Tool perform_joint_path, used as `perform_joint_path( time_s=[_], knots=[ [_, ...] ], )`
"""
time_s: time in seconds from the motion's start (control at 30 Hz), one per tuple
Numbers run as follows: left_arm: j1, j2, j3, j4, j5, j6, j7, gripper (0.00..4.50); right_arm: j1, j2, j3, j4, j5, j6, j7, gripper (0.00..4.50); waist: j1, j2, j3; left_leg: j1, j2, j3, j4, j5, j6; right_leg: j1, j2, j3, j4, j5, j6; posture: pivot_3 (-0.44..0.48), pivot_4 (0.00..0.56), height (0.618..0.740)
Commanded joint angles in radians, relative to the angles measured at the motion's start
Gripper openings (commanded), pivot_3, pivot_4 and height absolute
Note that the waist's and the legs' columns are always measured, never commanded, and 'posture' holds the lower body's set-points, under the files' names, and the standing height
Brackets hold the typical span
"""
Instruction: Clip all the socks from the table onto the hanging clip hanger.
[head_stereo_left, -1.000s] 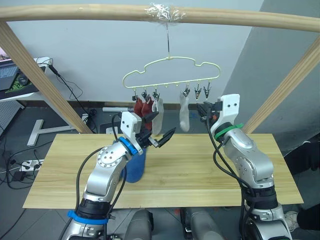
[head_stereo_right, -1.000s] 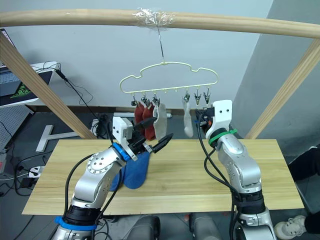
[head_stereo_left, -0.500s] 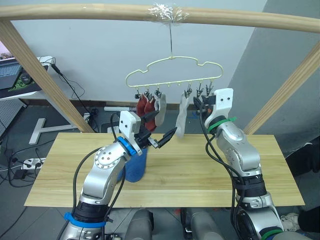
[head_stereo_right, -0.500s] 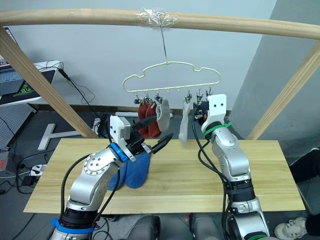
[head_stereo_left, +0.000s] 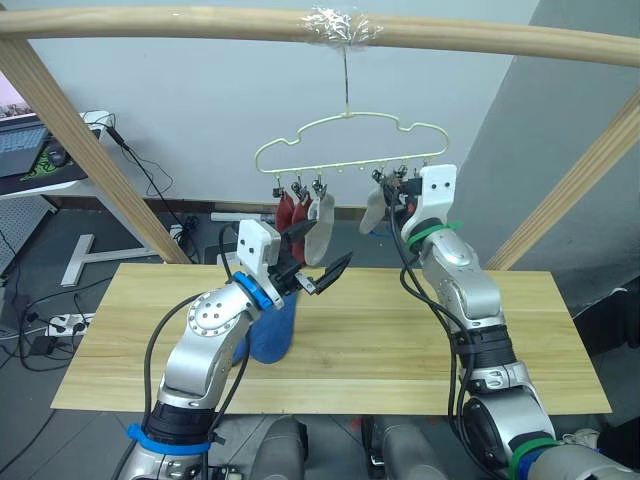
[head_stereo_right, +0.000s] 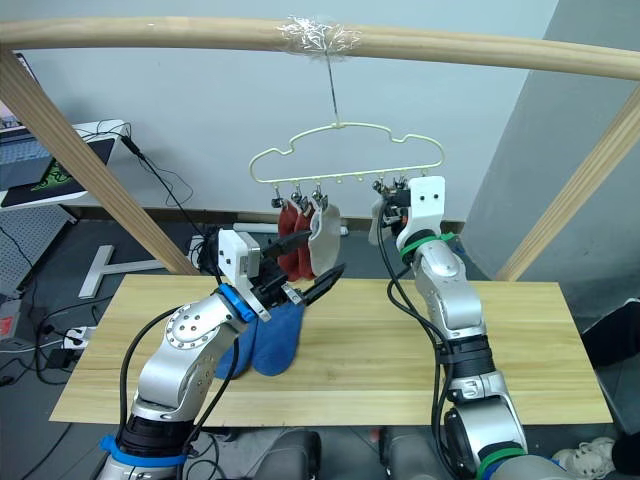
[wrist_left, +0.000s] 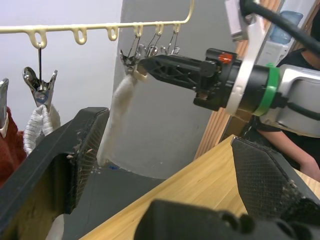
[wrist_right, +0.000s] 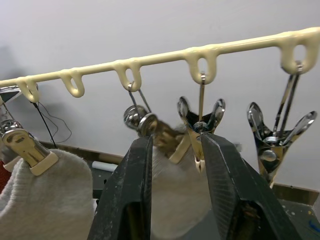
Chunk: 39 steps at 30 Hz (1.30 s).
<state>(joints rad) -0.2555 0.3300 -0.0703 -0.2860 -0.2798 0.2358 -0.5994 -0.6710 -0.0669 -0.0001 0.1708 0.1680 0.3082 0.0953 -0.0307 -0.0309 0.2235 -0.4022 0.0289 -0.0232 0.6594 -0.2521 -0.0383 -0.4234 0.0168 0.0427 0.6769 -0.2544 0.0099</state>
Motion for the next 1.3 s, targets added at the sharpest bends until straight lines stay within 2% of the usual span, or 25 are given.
perform_joint_path(
  time_s=[0.03, 0.2, 0.67, 1.3],
  knots=[
    [-0.019, 0.005, 0.022, -0.049, -0.019, -0.006, 0.005, 4.5, -0.032, 0.002, -0.015, -0.004, -0.01, -0.042, 0.001, 1.54, 0.0, 0.0, 0.0, 0.0, 0.0, 0.0, 0.0, 0.0, 0.0, 0.0, 0.0, 0.0, 0.0, 0.0, 0.0, 0.058, 0.167, 0.74],
    [-0.009, 0.007, 0.027, -0.054, -0.018, -0.012, 0.012, 4.5, -0.001, -0.004, -0.016, -0.038, -0.012, -0.032, 0.005, 1.54, 0.001, 0.0, -0.001, 0.0, 0.0, 0.0, 0.0, 0.0, 0.0, 0.0, 0.0, 0.0, 0.001, 0.001, -0.001, 0.058, 0.149, 0.74],
    [-0.014, 0.006, 0.024, -0.047, -0.022, -0.011, 0.013, 4.5, 0.132, -0.007, -0.01, -0.25, -0.023, 0.092, -0.005, 1.54, 0.001, 0.0, -0.001, 0.001, 0.0, 0.0, 0.001, 0.0, 0.0, 0.0, 0.0, 0.0, 0.002, 0.001, -0.001, 0.041, 0.156, 0.74],
    [-0.033, 0.011, 0.027, -0.058, -0.028, 0.006, 0.013, 4.5, -0.025, 0.015, -0.025, -0.021, -0.04, -0.018, -0.016, 1.54, 0.0, 0.0, -0.001, 0.001, 0.0, 0.0, 0.001, 0.0, 0.0, 0.0, 0.0, 0.0, 0.002, 0.001, -0.002, 0.047, 0.168, 0.74]
  ],
)
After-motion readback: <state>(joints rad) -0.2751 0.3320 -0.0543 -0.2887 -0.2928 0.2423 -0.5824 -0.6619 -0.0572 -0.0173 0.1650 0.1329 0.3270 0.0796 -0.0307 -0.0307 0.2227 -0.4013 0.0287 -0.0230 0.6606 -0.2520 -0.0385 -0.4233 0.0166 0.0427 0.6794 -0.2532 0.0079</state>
